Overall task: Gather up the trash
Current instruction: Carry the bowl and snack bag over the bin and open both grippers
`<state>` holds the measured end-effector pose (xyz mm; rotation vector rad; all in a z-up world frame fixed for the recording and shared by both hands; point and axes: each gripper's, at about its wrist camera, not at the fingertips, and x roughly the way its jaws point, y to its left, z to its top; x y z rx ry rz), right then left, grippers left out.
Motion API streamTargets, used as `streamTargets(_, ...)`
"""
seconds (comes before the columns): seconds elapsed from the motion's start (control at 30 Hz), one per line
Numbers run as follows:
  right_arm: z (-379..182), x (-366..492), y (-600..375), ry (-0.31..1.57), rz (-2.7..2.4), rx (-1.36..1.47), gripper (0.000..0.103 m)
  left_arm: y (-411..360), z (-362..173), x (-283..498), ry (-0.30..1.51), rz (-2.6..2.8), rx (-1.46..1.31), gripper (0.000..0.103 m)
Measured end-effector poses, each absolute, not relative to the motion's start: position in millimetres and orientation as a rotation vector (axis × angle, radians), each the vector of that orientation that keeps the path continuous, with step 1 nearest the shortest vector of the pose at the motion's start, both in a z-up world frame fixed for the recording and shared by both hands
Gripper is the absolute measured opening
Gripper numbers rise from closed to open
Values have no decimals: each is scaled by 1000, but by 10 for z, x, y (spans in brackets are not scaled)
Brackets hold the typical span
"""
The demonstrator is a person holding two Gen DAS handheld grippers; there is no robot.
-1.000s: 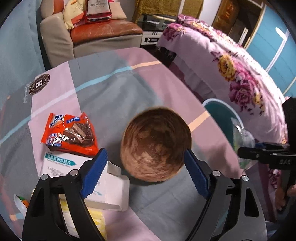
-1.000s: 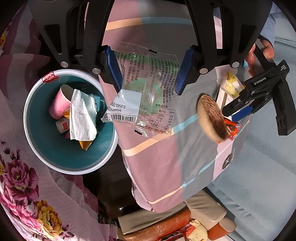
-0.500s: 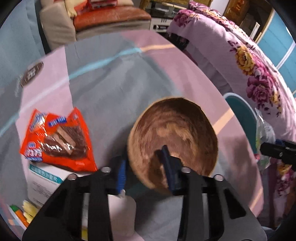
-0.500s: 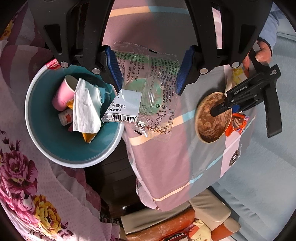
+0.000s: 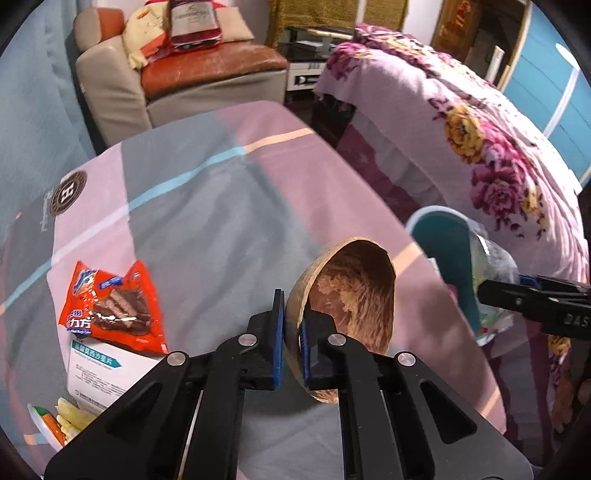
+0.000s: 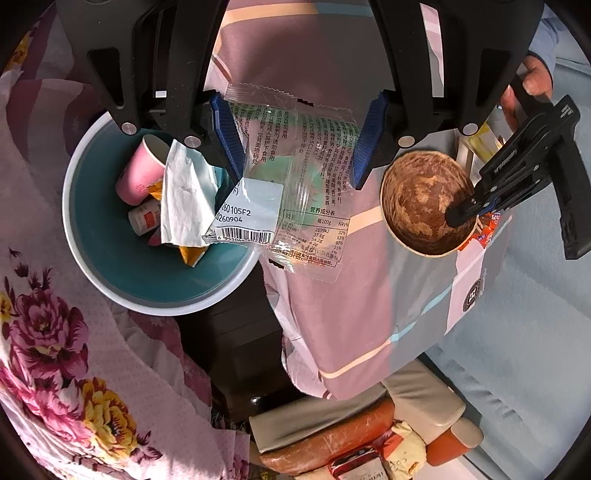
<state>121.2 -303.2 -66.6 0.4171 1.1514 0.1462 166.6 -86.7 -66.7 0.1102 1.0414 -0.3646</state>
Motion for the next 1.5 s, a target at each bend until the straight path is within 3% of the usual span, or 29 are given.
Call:
streamTargets(0.5,-573,864,-3936,1040,26,555,54,-1875,-488,1485,1019,-494,218,8)
streamTargets(0.87,-631,648,-4521,1027,-51,591,54,-2653,-778,1521,1077,-576,290,8)
streamTargets(1.23,-794,699,-4630,1052,-45,615,54,-2918,-1062,1550,1129,-588,353,9)
streamTargets(1.5,-802,730,-4604,1060,-44,608,54,-2918,-1060,1541,1136,-600,350,20)
